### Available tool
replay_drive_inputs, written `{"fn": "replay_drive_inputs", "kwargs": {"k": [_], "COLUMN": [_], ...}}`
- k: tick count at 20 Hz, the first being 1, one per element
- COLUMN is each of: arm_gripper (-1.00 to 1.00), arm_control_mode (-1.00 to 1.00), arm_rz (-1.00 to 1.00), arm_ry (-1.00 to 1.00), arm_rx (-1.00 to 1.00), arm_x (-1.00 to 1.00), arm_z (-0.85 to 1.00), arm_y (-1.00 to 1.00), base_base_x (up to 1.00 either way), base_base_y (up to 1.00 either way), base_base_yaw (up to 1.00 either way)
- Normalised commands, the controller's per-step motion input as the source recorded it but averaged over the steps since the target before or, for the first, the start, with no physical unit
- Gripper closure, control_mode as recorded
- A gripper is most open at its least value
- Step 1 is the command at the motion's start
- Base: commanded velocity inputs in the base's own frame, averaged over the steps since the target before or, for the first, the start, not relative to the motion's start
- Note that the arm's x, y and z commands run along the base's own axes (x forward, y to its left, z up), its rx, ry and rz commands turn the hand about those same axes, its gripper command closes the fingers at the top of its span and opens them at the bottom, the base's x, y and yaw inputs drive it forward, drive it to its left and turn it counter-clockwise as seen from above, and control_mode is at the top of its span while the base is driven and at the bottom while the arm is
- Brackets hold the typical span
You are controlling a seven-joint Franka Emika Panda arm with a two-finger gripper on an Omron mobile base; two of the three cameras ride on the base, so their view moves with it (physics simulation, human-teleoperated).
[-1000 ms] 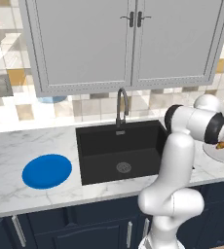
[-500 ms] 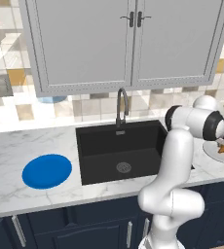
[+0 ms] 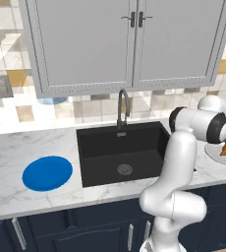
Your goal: Place the pastries on the plates.
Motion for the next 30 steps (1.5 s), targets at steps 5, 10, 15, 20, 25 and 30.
{"fn": "replay_drive_inputs", "kwargs": {"k": [5, 10, 15, 20, 25, 30], "arm_gripper": [-1.0, -1.0, -1.0, -1.0, -1.0, -1.0], "arm_control_mode": [-1.0, -1.0, -1.0, -1.0, -1.0, -1.0], "arm_rz": [0.0, 0.0, 0.03, 0.06, 0.04, 0.03], "arm_ry": [0.04, 0.0, 0.0, 0.0, 0.02, 0.03], "arm_rx": [-0.01, 0.0, 0.0, 0.0, 0.0, 0.0], "arm_x": [0.32, 0.35, 0.48, 0.49, 0.23, 0.28], "arm_z": [0.23, -0.01, -0.21, -0.32, -0.31, -0.25], "arm_y": [-0.33, -0.41, -0.23, -0.13, -0.23, -0.21], "base_base_x": [0.0, 0.0, 0.0, 0.0, 0.0, 0.0], "base_base_y": [0.0, 0.0, 0.0, 0.0, 0.0, 0.0], "base_base_yaw": [0.0, 0.0, 0.0, 0.0, 0.0, 0.0]}}
